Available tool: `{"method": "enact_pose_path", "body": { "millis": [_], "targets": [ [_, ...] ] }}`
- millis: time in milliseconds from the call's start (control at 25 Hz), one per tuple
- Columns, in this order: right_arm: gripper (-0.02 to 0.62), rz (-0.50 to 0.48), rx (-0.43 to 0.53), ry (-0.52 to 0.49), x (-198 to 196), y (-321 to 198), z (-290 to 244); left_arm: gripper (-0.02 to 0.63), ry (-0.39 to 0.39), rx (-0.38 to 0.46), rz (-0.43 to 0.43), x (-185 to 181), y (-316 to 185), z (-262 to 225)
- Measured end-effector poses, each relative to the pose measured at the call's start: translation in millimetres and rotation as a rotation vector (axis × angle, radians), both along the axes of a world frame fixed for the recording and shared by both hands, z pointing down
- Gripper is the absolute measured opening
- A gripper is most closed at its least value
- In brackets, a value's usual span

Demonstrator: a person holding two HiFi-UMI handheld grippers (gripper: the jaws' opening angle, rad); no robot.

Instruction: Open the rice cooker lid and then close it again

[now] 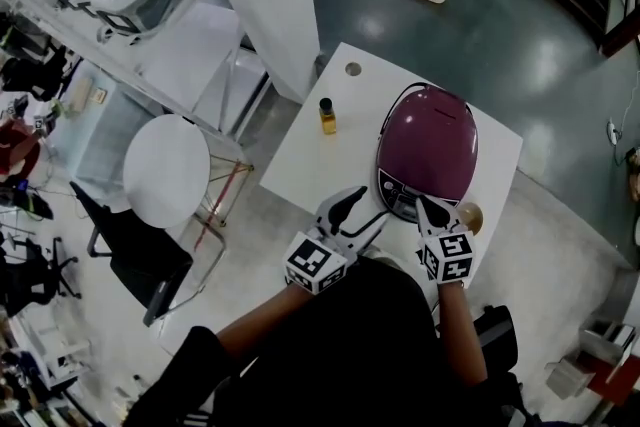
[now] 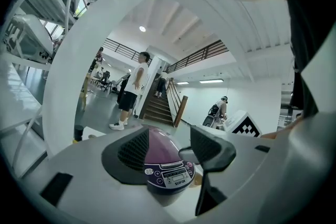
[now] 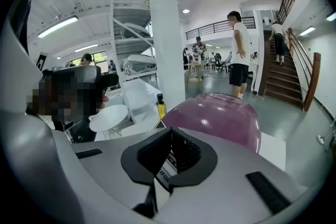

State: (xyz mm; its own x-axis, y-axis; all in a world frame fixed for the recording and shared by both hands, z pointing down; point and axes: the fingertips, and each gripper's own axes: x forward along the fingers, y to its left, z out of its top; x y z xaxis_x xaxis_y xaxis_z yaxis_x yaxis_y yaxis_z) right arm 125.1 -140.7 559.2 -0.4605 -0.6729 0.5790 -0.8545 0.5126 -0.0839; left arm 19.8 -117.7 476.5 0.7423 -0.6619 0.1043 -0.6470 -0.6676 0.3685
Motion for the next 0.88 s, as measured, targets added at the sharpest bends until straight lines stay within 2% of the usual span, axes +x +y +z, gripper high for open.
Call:
{"method": "enact_pose_path", "body": {
  "millis": [240, 560, 880],
  "targets": [
    [0.000, -0.010, -0.008, 0.145, 0, -11, 23, 0.226, 0.003, 0.009, 0.041, -5, -5, 4],
    [0.000, 0.052, -0.075, 0.175, 6, -14, 45, 0.226, 0.017, -0.001, 0.064, -14, -16, 8],
    [0.000, 0.085, -0.083, 0.182, 6, -14, 48, 0.226, 0.010, -0.018, 0.093, -16, -23, 7]
  ]
}}
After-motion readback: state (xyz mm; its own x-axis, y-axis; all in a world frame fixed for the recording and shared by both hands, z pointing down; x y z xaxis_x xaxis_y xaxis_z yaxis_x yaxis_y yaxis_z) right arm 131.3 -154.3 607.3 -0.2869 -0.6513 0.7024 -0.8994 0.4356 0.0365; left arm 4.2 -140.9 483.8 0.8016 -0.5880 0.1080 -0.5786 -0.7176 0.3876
